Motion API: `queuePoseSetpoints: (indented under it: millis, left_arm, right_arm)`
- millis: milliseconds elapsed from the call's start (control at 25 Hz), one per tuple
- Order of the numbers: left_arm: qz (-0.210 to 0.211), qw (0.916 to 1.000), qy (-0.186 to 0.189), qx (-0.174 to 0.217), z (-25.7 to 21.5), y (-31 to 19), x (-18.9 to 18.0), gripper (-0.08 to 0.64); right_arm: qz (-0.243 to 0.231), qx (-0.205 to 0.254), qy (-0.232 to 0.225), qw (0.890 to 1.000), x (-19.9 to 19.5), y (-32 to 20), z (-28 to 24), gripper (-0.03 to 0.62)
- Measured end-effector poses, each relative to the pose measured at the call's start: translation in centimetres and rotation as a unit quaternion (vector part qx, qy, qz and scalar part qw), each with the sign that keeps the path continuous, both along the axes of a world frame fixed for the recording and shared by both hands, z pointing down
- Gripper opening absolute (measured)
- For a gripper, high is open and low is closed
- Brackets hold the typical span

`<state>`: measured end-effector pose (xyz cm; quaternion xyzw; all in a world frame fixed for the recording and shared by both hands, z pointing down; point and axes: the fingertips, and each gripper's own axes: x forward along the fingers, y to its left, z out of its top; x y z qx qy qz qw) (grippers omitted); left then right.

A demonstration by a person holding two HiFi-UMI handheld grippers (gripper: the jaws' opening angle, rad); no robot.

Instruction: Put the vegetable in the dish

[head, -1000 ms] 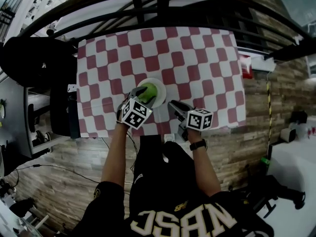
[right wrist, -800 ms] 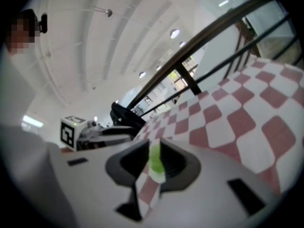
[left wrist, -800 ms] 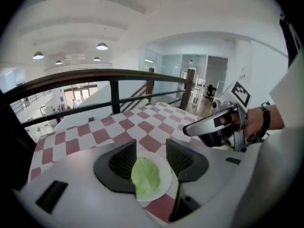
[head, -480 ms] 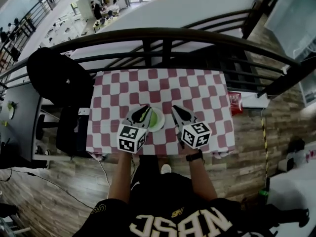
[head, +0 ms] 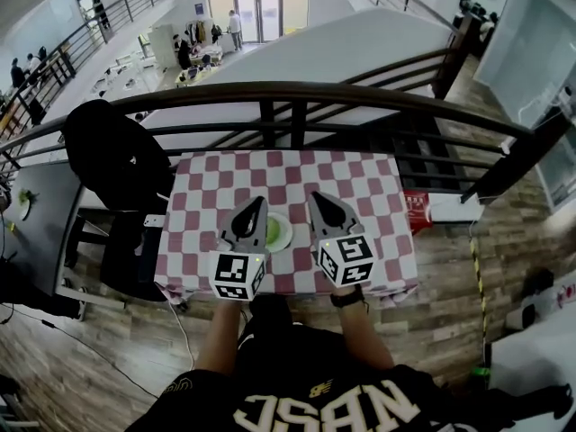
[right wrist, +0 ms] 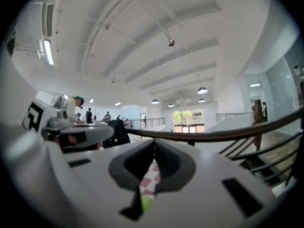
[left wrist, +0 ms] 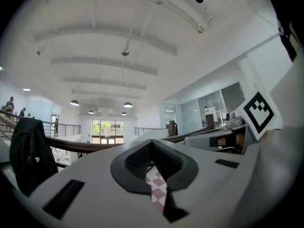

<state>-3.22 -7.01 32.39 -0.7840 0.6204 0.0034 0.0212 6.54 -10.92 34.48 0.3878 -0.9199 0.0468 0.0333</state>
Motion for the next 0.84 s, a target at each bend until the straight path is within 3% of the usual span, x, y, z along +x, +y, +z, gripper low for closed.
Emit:
queuePoseSetpoints:
  millis: [120, 400, 640, 840]
  left_arm:
    - [-0.005, 0.9997, 0.001, 0.024, -0.8, 0.8, 0.7, 0.02]
    - [0.014, 0.9994, -0.004, 0.033, -1.4, 1.5, 2.6, 0.019]
    - [0.019, 0.9994, -0.012, 0.026, -0.9, 1.8, 2.5, 0.019]
    - [0.0, 0.9999, 0.0, 0.011, 0.3, 1.7, 1.7, 0.02]
  right_arm:
    - [0.0, 0.009, 0.003, 1.0, 0.3, 0.9, -0.6, 0.017]
    - [0.006, 0.018, -0.005, 1.0, 1.5, 2.2, -0.9, 0.017]
    - [0.023, 0.017, -0.009, 1.0, 2.1, 2.4, -0.9, 0.017]
    - [0.015, 0.006, 0.006, 1.0, 2.0, 2.6, 0.3, 0.017]
